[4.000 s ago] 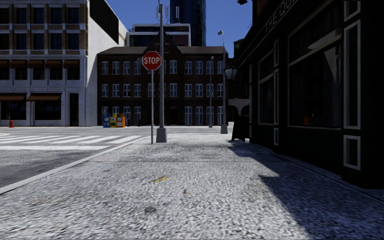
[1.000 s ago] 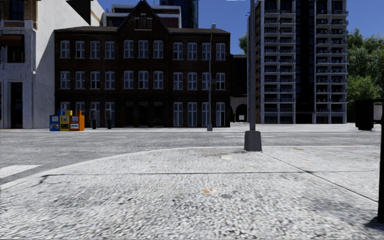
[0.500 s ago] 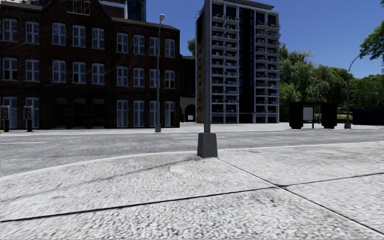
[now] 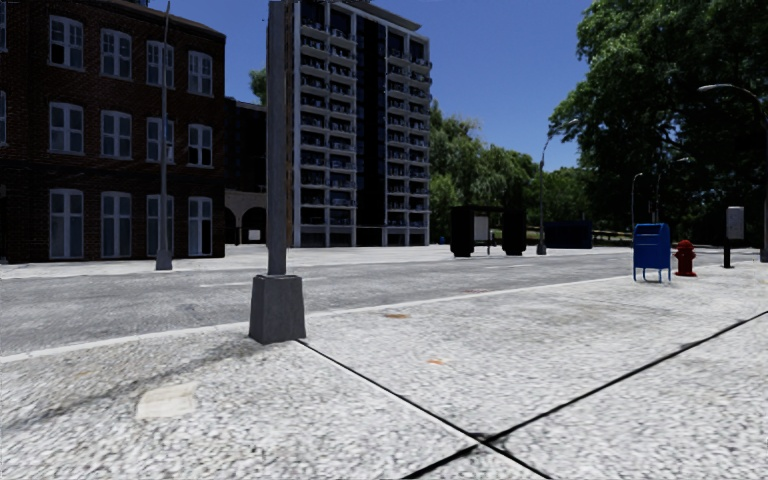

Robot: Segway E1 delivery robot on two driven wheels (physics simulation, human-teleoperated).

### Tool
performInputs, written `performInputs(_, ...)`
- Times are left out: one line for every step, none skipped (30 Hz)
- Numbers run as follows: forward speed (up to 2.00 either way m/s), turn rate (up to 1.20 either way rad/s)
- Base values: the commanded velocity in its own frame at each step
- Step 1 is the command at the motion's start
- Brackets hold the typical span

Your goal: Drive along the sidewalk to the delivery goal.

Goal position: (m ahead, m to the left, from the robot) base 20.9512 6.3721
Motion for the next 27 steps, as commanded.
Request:
performInputs(2.00, -0.71)
performInputs(2.00, -0.71)
performInputs(2.00, -0.71)
performInputs(2.00, -0.71)
performInputs(2.00, -0.71)
performInputs(2.00, -0.71)
performInputs(2.00, -0.71)
performInputs(2.00, -0.71)
performInputs(2.00, -0.71)
performInputs(2.00, -0.71)
performInputs(2.00, -0.71)
performInputs(2.00, -0.71)
performInputs(2.00, -0.71)
performInputs(2.00, -0.71)
performInputs(2.00, -0.71)
performInputs(2.00, -0.71)
performInputs(2.00, -0.71)
performInputs(2.00, -0.71)
performInputs(2.00, -0.71)
performInputs(2.00, -0.71)
performInputs(2.00, -0.71)
performInputs(2.00, -0.71)
performInputs(2.00, -0.71)
performInputs(2.00, -0.71)
performInputs(2.00, -0.71)
performInputs(2.00, -0.71)
performInputs(2.00, -0.71)
